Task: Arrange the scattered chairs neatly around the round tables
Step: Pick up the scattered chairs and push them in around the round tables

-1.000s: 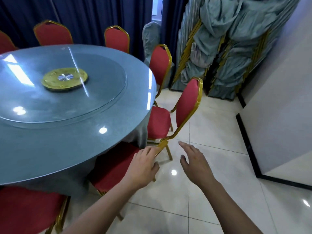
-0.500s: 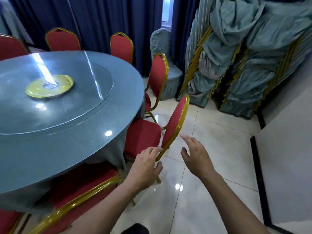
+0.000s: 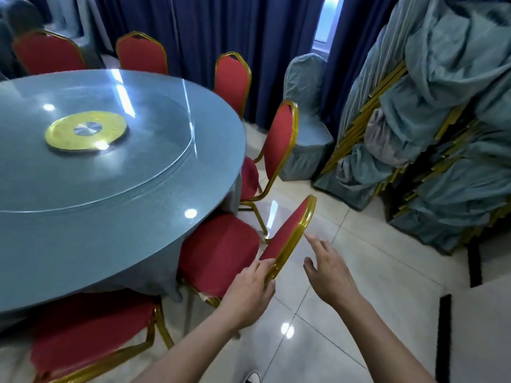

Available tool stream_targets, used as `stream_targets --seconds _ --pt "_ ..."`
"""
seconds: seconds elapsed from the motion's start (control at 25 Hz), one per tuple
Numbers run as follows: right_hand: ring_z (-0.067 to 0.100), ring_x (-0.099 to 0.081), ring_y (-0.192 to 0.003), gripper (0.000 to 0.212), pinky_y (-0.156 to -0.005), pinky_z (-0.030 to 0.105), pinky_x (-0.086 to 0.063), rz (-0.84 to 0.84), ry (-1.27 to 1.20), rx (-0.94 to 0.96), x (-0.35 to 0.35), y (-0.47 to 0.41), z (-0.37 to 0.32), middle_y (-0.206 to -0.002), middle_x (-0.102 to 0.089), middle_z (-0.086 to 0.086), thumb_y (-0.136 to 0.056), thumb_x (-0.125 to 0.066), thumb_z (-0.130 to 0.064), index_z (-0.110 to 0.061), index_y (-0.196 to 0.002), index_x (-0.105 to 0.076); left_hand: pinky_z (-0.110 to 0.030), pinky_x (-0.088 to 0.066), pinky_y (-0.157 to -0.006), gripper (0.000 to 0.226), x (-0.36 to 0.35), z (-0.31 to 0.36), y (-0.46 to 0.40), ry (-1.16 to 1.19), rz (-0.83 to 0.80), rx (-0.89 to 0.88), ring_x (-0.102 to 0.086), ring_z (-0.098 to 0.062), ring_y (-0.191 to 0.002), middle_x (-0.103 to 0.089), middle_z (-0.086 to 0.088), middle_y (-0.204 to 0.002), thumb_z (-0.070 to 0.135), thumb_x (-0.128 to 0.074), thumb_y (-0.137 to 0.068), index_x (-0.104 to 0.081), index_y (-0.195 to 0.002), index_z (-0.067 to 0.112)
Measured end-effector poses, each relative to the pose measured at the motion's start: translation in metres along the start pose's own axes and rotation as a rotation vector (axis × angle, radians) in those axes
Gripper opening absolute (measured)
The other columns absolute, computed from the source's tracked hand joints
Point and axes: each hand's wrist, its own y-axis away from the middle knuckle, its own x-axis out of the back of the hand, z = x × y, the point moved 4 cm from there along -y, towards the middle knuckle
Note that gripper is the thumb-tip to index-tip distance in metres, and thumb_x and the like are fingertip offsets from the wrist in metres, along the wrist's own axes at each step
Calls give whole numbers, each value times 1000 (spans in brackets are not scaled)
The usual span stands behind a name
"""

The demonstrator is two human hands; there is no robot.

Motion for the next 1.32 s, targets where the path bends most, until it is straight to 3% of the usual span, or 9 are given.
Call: stream_targets --seconds 0.16,0.28,0.4,0.56,0.76,0.92,1.0,1.12,1.32 --pt "21 -30 -147 64 -116 44 -33 -106 47 -1 -1 -71 38 -164 -23 -5 -103 -41 -47 -48 -154 -1 -41 -33 -118 60 -30 14 -66 63 -109 137 -35 -20 -142 -28 4 -160 50 -28 -106 -7 -160 32" --pt "17 -3 -155 61 -123 47 -11 -234 98 91 -15 -105 55 -168 -4 -7 -102 -21 -62 -51 -153 11 -43 -30 -119 61 -54 16 -86 98 -124 260 -34 -23 -144 -27 0 -161 56 -18 -104 1 -159 37" --pt "5 20 -147 58 -122 41 10 -320 72 199 -29 -140 73 -167 9 -12 -101 -9 -66 -52 -150 17 -42 -33 -116 56 -70 15 -109 129 -13 395 -40 -22 -140 -37 -1 -156 57 -15 -103 -4 -157 44" --pt "-2 29 -143 58 -118 33 17 -346 -17 288 -37 -169 95 -156 28 -24 -96 -2 -74 -59 -145 25 -39 -40 -106 59 -79 28 -130 130 139 533 -51 -17 -127 -51 6 -139 66 -5 -95 -16 -152 54" --pt "4 27 -148 64 -122 35 11 -410 -79 406 -31 -227 111 -163 25 -14 -98 -6 -70 -48 -154 16 -42 -39 -106 51 -80 50 -175 162 212 644 -53 -19 -120 -54 6 -127 59 -14 -102 -32 -147 47" --pt "5 20 -150 67 -124 37 5 -475 -92 530 -25 -249 122 -163 19 -17 -94 -3 -75 -50 -154 14 -41 -41 -102 35 -82 53 -199 128 249 755 -55 -16 -112 -59 6 -113 49 -23 -106 -51 -123 36" --pt "5 -6 -151 62 -125 39 -11 -451 -104 602 -18 -266 129 -165 -9 -18 -98 -10 -68 -50 -156 -3 -40 -43 -97 37 -76 62 -221 107 272 734 -56 -11 -104 -60 10 -105 53 -21 -104 -53 -112 38" --pt "3 -42 -127 51 -113 28 -31 -352 -122 684 -5 -328 138 -138 -53 -16 -102 -31 -48 -42 -152 -29 -37 -46 -93 41 -62 77 -284 90 249 643 -56 -4 -102 -60 17 -106 61 -20 -101 -53 -114 41" --pt "11 -47 -125 53 -107 32 -38 -277 -77 626 9 -472 153 -138 -54 -9 -101 -45 -36 -36 -152 -32 -29 -43 -97 35 -32 79 -417 86 325 523 -55 -8 -114 -58 13 -124 50 -31 -105 -50 -130 36"
